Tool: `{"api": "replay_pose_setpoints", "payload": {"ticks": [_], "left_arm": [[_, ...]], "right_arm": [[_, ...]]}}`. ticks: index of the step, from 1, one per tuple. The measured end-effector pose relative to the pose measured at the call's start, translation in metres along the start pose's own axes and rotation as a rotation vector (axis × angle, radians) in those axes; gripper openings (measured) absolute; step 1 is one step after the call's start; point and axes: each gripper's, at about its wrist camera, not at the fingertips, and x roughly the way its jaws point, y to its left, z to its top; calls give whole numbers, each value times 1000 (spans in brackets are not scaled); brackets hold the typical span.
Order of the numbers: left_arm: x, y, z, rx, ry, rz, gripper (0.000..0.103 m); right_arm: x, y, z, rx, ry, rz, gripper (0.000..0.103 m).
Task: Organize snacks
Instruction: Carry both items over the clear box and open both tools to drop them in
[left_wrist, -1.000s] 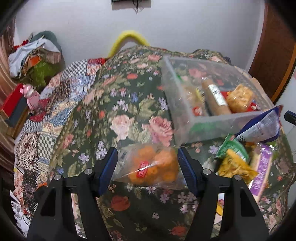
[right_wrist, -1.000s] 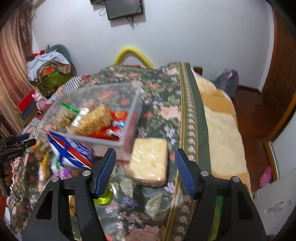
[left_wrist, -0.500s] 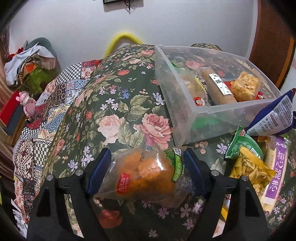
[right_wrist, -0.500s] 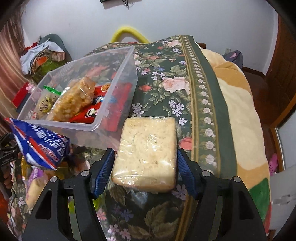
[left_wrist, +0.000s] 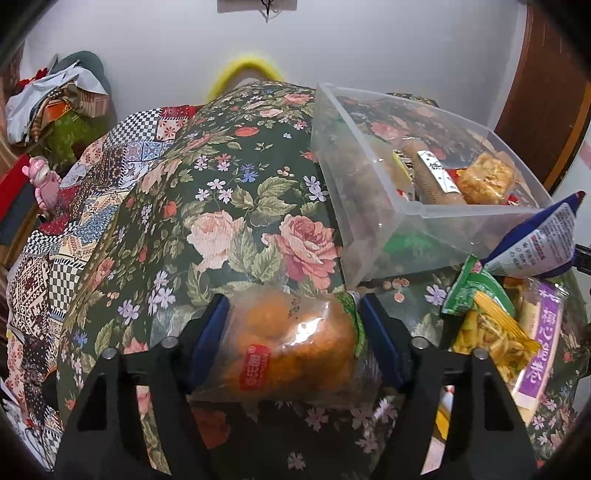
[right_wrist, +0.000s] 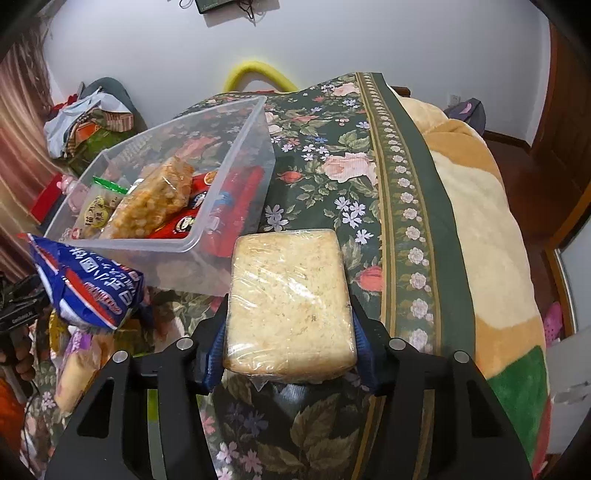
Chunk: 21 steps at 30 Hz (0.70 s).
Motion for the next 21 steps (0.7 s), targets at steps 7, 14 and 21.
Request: {"api": "replay_pose_setpoints", "payload": {"ticks": [7, 14, 21], "left_arm": [[-22, -1, -6, 7, -5, -4, 56], [-55, -2, 2, -3, -69, -2, 56], [-89, -11, 29, 14, -167, -13, 56]], "right_arm": [[-15, 1, 3, 2, -39, 4, 53], [-31, 6, 17, -2, -97, 11, 53], [-48, 18, 35, -20, -164, 12, 53]]}}
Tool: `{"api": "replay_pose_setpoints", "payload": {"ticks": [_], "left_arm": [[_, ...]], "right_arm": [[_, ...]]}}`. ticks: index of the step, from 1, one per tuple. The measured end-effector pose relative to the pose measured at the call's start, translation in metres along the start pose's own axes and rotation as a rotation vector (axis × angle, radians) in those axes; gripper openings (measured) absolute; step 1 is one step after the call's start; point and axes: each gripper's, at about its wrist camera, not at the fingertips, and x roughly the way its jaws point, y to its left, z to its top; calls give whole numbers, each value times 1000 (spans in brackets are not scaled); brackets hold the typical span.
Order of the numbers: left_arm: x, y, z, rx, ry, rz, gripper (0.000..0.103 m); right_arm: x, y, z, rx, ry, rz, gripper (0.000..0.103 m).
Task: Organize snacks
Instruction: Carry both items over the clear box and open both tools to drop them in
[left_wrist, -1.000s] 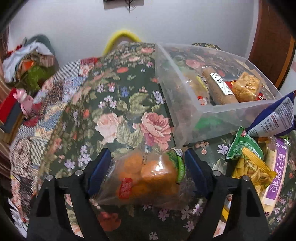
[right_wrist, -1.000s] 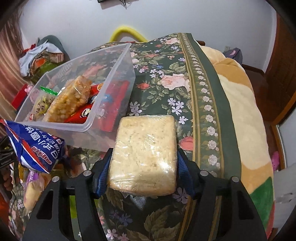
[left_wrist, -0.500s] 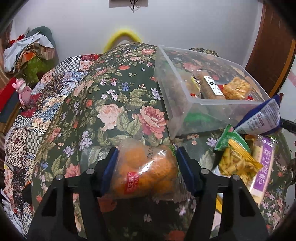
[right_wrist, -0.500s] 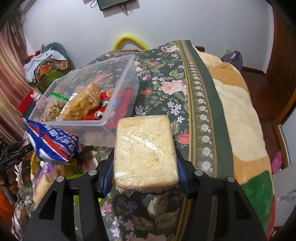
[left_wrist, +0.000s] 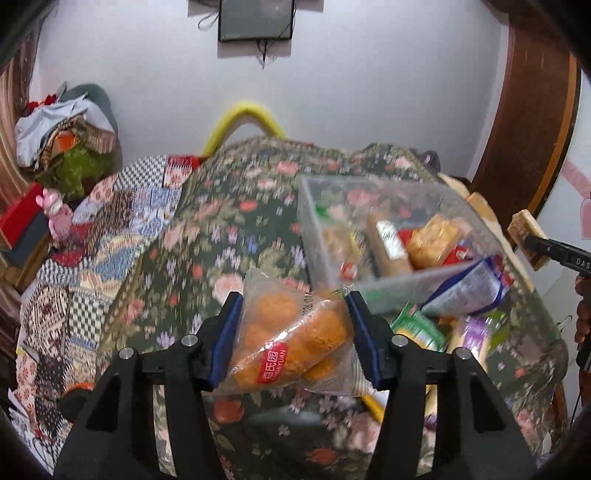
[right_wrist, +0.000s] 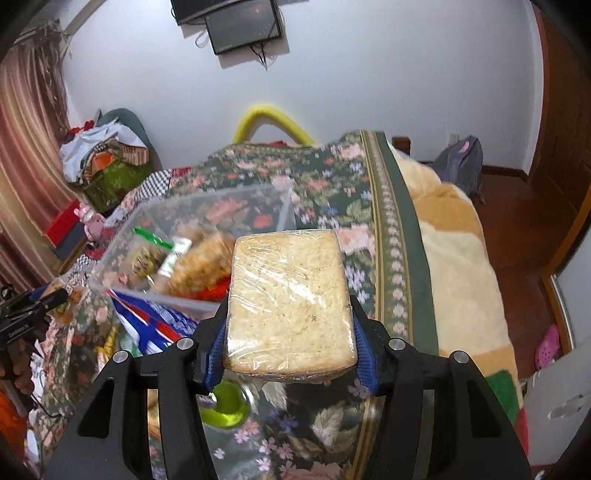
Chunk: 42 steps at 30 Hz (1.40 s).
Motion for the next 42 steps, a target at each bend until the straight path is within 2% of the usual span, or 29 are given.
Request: {"api": "replay_pose_setpoints", "payload": {"ticks": [8, 18, 25, 32, 38, 42], "left_arm": [[-7, -15, 41, -1, -71, -52, 56], [25, -56, 73, 58, -80, -106, 56], [68, -80, 89, 62, -49, -139, 57], [109, -98, 97, 83, -8, -117, 57], [140, -103, 101, 68, 59, -125, 57], [150, -107, 100, 68, 77, -99, 61]], "right_arm": [[-6, 18, 24, -32, -69, 29, 53], [16, 37, 40, -58, -81, 71, 53], [51, 44, 46, -68, -44, 84, 53], [78, 43, 52, -73, 4, 90, 53], [94, 44, 53, -91, 36, 84, 53], [100, 43, 53, -98, 49, 82, 53]]}}
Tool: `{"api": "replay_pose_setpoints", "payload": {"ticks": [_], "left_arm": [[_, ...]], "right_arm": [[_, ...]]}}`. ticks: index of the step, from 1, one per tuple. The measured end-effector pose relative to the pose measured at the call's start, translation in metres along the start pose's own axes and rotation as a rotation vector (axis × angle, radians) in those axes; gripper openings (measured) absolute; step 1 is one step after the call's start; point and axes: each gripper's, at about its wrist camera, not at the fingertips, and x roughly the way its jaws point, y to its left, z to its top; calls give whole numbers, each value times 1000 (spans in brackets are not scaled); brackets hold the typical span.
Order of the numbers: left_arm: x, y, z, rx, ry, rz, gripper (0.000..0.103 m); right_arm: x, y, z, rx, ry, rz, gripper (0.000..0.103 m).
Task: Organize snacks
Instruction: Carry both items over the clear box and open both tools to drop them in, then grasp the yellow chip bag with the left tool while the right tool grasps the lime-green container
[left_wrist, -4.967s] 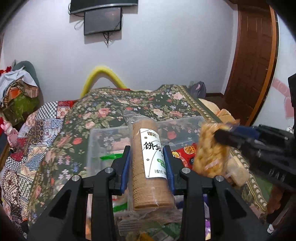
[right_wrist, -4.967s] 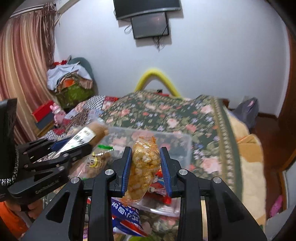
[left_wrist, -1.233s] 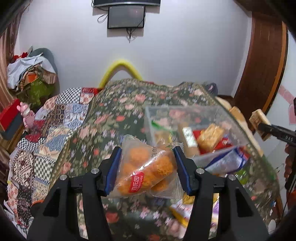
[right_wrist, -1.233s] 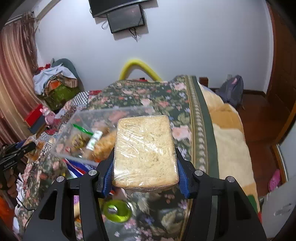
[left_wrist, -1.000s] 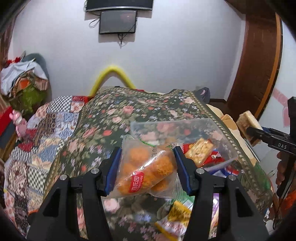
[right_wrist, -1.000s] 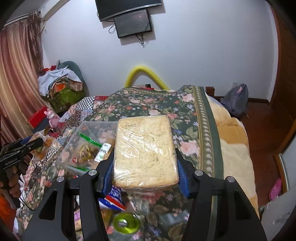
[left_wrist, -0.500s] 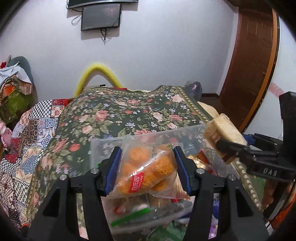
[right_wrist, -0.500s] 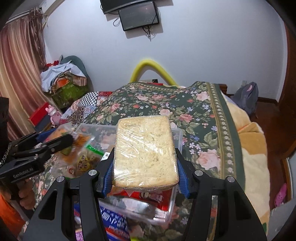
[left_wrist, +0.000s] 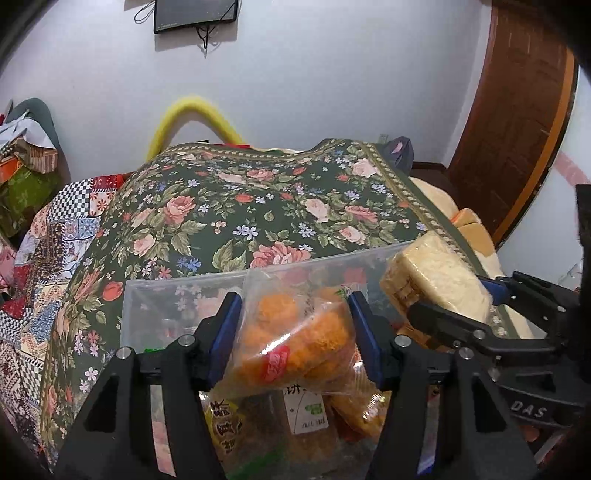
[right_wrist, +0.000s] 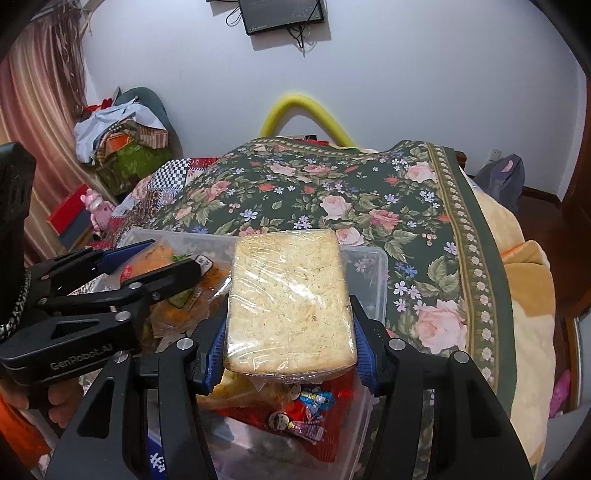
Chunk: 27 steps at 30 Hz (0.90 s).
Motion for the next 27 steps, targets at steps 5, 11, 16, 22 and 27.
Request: {"api": "replay_pose_setpoints", "payload": {"ticks": [5, 11, 16, 22, 27], "left_arm": [[-1, -4, -1, 16, 1, 18, 66], [-31, -5, -1, 16, -32, -18, 68], [-76, -6, -1, 40, -98, -16, 68], [-122, 0, -18, 38, -121, -29, 68], [-142, 8, -49, 24, -104, -39, 69]], "right_arm": [[-3, -2, 2, -5, -9, -10, 54], [-24, -2, 6, -4, -45, -2, 54], [-52, 0, 3, -5, -77, 9, 54], [-90, 2, -13, 2, -117, 23, 55], [-111, 1, -42, 27, -123, 28, 57]]}}
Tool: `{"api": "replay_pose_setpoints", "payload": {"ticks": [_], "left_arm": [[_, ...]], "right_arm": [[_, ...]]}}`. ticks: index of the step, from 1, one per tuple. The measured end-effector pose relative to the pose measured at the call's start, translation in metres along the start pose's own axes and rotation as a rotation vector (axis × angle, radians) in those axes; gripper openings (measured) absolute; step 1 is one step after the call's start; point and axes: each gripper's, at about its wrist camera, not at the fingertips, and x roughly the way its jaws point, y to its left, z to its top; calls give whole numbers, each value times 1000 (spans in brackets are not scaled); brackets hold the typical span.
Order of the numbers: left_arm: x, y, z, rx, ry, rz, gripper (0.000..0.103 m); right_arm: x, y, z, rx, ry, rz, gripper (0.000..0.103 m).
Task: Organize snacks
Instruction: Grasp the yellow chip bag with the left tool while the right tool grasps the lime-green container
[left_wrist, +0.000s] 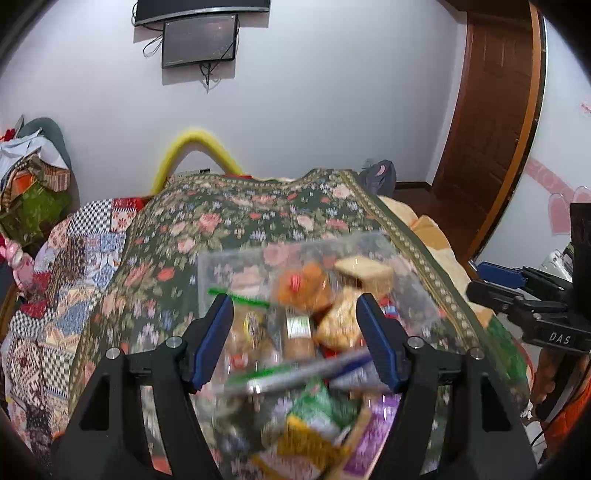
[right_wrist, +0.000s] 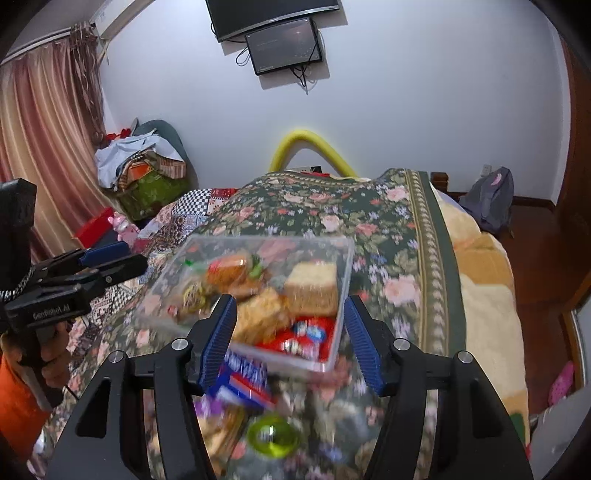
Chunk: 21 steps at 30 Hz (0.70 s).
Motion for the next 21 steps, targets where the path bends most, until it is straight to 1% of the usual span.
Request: {"api": "replay_pose_setpoints", "payload": {"ticks": [5, 8, 11, 14, 16, 21], "left_arm": [[-8, 2, -35, 11, 54, 12, 69], [-10, 5, -59, 2, 90, 7, 69], [-9, 9, -85, -7, 131, -7, 69], [-8, 13, -107, 3, 154, 2, 69], [-4, 13, -117, 6, 175, 4, 69], [7, 15, -135, -2, 215, -18, 69]], "right_arm": [[-12, 0, -29, 29, 31, 6, 57], [-15, 2, -42, 33, 49, 4, 57], [-15, 4, -53, 35, 77, 11, 57], [-11, 6, -65, 29, 102, 3, 57], [-8, 6, -71, 29, 123, 7, 57], [3, 8, -87, 32, 170, 12, 57]]}}
